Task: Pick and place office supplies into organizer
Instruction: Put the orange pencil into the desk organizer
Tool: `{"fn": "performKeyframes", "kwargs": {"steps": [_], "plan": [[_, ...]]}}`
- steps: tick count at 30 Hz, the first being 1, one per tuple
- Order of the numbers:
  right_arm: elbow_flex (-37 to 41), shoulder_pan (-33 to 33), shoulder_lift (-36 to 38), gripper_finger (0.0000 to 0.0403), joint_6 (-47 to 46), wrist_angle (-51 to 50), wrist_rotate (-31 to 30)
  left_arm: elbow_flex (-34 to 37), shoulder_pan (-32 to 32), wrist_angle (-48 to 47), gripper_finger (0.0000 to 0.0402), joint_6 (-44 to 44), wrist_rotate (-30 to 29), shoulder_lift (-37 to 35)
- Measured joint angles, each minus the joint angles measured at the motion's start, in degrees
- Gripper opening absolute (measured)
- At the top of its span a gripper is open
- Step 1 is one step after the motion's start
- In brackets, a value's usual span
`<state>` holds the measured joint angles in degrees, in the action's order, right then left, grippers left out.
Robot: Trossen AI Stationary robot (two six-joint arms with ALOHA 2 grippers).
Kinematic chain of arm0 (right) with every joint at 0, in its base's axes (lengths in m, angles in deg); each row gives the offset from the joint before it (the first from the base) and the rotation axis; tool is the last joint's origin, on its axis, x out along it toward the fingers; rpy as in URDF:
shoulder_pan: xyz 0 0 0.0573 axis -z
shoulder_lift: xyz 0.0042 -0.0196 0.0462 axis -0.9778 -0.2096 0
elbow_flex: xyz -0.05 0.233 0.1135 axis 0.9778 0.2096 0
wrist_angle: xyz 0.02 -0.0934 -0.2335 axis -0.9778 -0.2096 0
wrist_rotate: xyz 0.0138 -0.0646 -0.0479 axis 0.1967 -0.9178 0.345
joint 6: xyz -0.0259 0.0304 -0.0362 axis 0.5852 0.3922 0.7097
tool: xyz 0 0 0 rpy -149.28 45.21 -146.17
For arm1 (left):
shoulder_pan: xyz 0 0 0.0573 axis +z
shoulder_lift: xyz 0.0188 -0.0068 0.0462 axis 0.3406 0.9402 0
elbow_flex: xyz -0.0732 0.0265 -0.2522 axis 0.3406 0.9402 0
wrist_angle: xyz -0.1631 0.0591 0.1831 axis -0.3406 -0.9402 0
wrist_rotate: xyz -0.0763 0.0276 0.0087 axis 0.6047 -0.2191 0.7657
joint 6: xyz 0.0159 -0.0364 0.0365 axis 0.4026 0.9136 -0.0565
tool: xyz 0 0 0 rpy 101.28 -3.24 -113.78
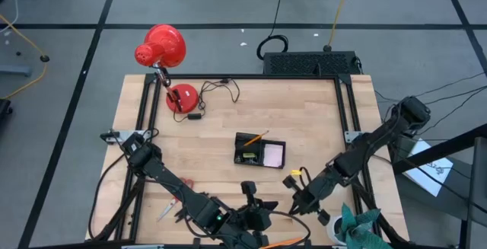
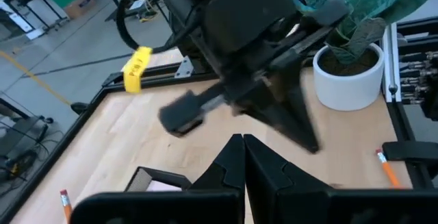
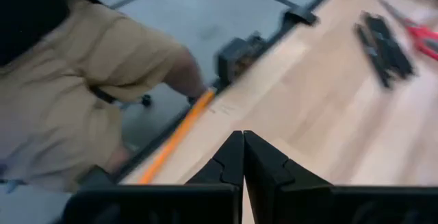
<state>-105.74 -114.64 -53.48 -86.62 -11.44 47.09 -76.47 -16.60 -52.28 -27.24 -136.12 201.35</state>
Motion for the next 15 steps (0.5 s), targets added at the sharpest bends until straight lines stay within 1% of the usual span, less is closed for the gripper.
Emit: {"fn": "performKeyframes", "kwargs": {"steps": [3,6,9,13,15], "plan": [[-2.21,-0.87,-2.88,0.0,-0.49,-0.18,1.57,-0.01,-0.07,-0.05,0.0007,-0.81,-1.7,0.0],[-5.09,-2.68,-7.04,0.0,-0.68,-1.03,1.55,-0.02,-0.29,-0.49,0.001,-1.81,-4.3,0.0],[-8.09,-4.72,-10.06,0.0,-0.66,-2.95,1.59,-0.02,-0.93,-3.57,0.0003,-1.47,-10.06,-0.41],[-9.57,-7.34,-12.89,0.0,-1.12,-3.15,1.59,-0.03,-2.21,-12.64,0.0005,6.52,-16.76,-3.76],[-9.93,-8.33,-14.3,0.0,-1.23,-3.11,1.61,-0.15,-2.8,-18.22,0.0003,11.05,-18.9,-5.61]]}}
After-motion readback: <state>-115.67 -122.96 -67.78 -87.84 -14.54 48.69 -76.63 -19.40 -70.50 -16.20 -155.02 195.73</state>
